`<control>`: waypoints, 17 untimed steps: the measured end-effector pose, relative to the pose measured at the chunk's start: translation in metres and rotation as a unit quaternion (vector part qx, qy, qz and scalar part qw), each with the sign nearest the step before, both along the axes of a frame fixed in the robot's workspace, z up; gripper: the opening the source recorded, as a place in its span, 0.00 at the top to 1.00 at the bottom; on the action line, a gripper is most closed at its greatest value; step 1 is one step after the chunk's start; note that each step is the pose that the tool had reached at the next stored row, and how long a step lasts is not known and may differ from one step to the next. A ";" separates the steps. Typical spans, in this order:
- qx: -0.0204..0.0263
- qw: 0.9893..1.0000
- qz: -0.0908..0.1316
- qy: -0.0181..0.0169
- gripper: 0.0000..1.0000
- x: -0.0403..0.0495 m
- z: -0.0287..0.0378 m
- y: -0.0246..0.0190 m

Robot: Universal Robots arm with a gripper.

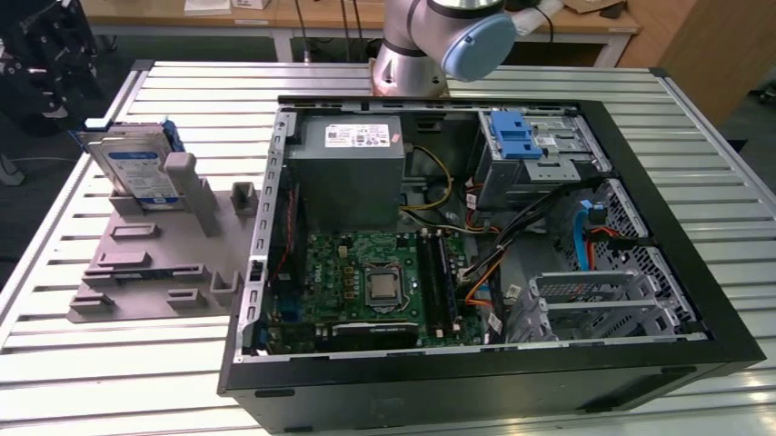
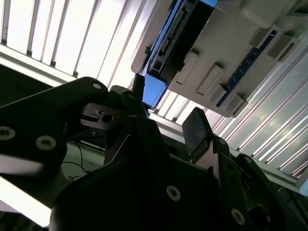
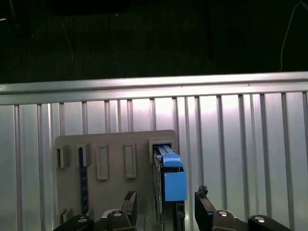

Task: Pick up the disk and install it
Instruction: 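Pick up the disk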

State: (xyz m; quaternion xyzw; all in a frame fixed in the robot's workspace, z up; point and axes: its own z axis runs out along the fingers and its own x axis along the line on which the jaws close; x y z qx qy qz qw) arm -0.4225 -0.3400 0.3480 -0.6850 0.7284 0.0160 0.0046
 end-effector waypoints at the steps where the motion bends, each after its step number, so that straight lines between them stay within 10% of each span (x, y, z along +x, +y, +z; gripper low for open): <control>1: 0.000 1.000 0.000 0.000 0.41 -0.0001 0.0000 0.0000; 17: 0.000 1.000 0.000 0.000 0.41 -0.0006 -0.0023 0.0054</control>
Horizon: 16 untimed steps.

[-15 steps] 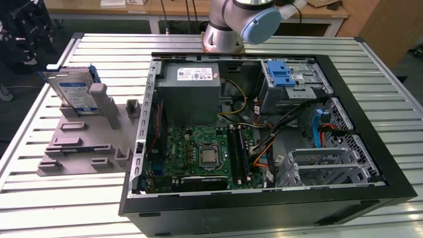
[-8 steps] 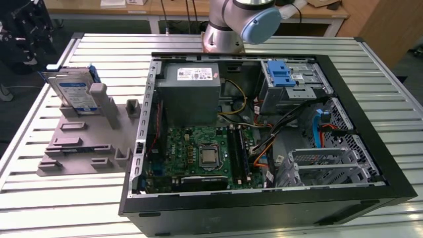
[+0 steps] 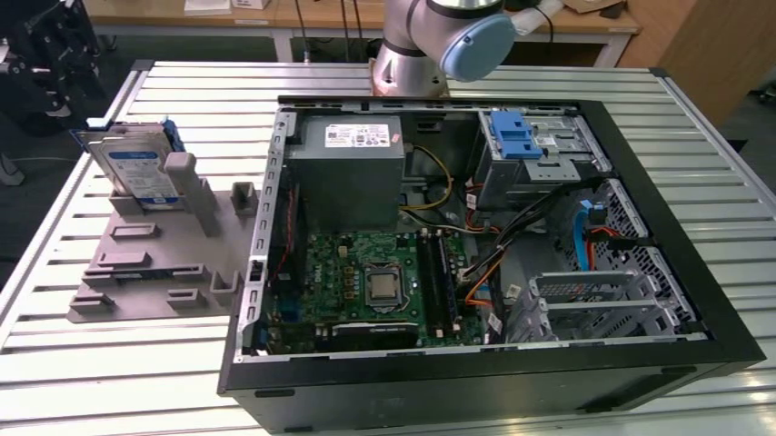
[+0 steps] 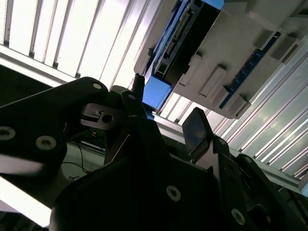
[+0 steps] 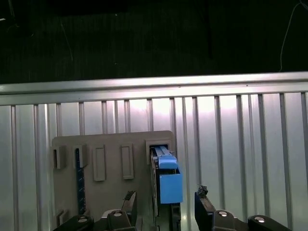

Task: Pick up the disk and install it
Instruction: 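Pick up the disk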

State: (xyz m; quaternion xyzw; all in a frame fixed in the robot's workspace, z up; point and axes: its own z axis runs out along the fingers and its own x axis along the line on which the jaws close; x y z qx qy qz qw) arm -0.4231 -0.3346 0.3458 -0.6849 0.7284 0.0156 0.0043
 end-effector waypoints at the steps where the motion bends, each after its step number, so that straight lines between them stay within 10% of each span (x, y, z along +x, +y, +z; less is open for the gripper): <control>1: 0.000 1.000 0.000 0.000 0.41 -0.0001 -0.0009 0.0001; 16: 0.000 1.000 0.001 0.000 0.41 -0.0017 -0.0133 0.0003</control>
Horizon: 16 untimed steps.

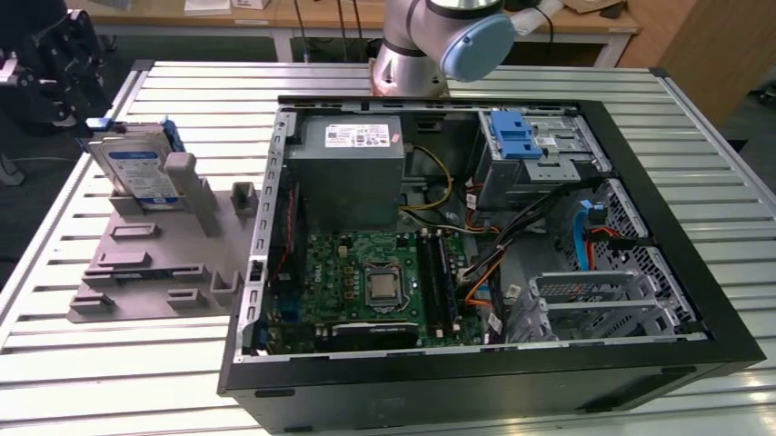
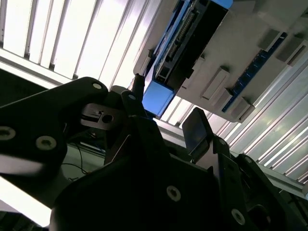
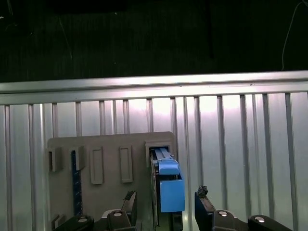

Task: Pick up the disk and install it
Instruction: 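Pick up the disk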

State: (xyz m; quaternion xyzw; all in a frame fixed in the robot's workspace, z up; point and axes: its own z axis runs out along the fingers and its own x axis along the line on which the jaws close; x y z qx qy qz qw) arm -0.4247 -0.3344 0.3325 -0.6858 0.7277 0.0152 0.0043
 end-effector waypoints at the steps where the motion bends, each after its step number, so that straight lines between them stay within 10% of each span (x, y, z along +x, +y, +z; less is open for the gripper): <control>1: 0.000 1.000 0.001 0.000 0.41 -0.0006 -0.0006 0.0000; 16: 0.000 1.000 0.005 0.000 0.41 -0.0029 -0.0186 0.0002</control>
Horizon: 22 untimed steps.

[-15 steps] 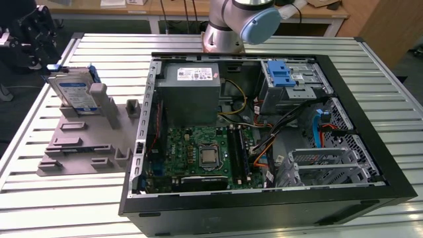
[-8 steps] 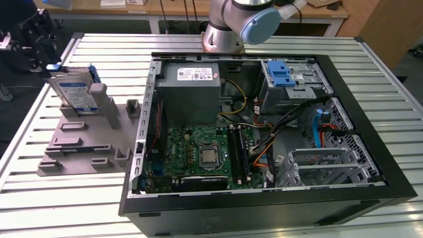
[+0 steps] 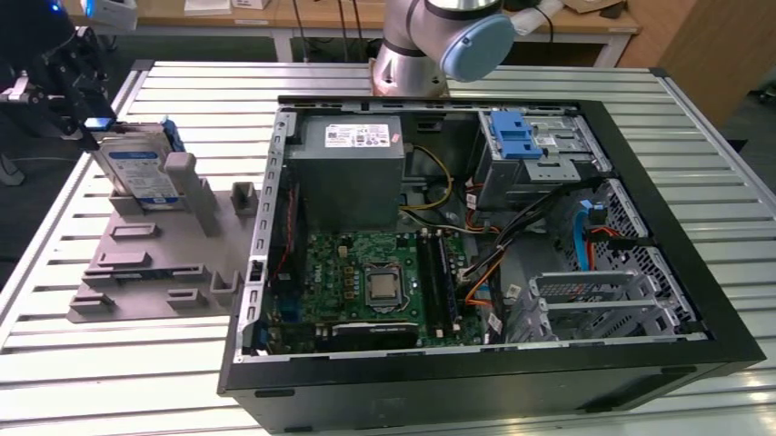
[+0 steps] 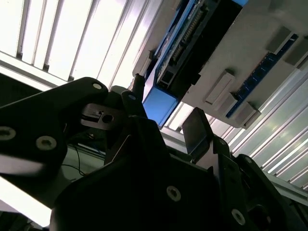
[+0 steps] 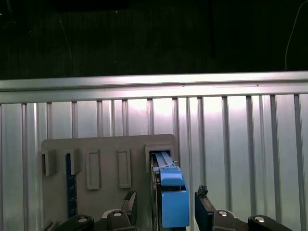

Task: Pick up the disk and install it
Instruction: 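Pick up the disk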

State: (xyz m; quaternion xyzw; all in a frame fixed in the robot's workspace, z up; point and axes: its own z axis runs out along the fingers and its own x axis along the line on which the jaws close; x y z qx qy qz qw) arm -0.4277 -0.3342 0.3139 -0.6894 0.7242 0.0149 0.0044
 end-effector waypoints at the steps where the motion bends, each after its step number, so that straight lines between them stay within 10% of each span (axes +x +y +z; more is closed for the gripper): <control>1: 0.000 1.000 0.000 0.000 0.41 0.0000 0.0000 0.0000; 22: 0.000 1.000 0.000 -0.002 0.49 -0.0012 -0.0138 0.0009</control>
